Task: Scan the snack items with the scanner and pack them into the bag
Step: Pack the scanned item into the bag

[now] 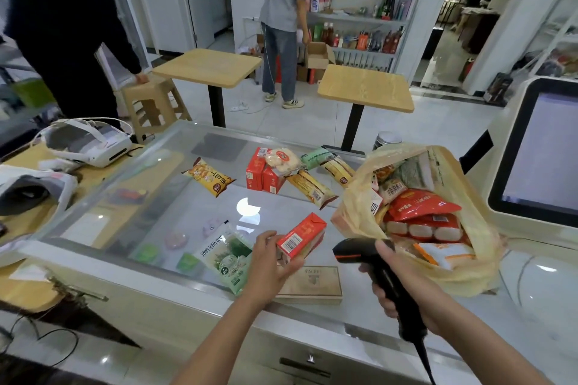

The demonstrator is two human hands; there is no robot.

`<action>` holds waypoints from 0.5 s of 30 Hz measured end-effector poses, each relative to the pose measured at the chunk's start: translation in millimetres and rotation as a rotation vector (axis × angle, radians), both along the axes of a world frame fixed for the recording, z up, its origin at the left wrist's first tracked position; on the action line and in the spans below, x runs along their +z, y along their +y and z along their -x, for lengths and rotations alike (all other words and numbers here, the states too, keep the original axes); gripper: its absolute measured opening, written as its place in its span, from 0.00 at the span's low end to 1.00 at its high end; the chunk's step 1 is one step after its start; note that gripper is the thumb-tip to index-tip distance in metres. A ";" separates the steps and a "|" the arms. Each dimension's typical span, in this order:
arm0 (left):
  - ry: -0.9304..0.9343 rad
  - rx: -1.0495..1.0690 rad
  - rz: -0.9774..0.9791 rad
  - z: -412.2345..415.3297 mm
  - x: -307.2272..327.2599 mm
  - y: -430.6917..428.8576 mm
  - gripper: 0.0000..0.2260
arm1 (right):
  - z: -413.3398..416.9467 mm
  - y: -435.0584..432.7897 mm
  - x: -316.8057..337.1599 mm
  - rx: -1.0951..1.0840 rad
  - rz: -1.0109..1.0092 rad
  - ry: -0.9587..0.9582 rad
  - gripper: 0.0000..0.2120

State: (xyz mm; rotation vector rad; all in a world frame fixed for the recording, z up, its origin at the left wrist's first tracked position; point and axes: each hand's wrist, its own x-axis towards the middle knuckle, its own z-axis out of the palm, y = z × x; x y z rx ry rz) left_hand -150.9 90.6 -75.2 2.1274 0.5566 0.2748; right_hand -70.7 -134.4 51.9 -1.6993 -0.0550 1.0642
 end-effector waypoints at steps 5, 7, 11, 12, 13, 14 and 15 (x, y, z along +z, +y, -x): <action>-0.066 0.055 -0.173 2.8 -2.2 -8.9 0.26 | -2.5 18.7 49.3 0.067 0.055 0.072 0.38; -0.092 0.077 -0.194 2.3 -3.9 -9.4 0.21 | -2.1 26.1 64.7 0.128 0.113 0.030 0.38; -0.129 0.073 -0.124 4.9 -8.6 -10.9 0.19 | 0.2 41.1 83.5 0.232 0.196 -0.077 0.35; -0.138 0.071 -0.121 5.3 -9.3 -11.4 0.19 | 1.5 44.1 85.4 0.248 0.203 -0.095 0.34; -0.142 0.071 -0.123 5.3 -9.3 -11.7 0.19 | 2.8 46.6 86.5 0.257 0.208 -0.110 0.34; -0.141 0.071 -0.120 5.3 -9.7 -11.6 0.19 | 3.8 48.5 86.7 0.261 0.213 -0.121 0.34; -0.138 0.073 -0.115 5.2 -10.7 -11.3 0.20 | 4.5 49.4 86.3 0.263 0.215 -0.129 0.34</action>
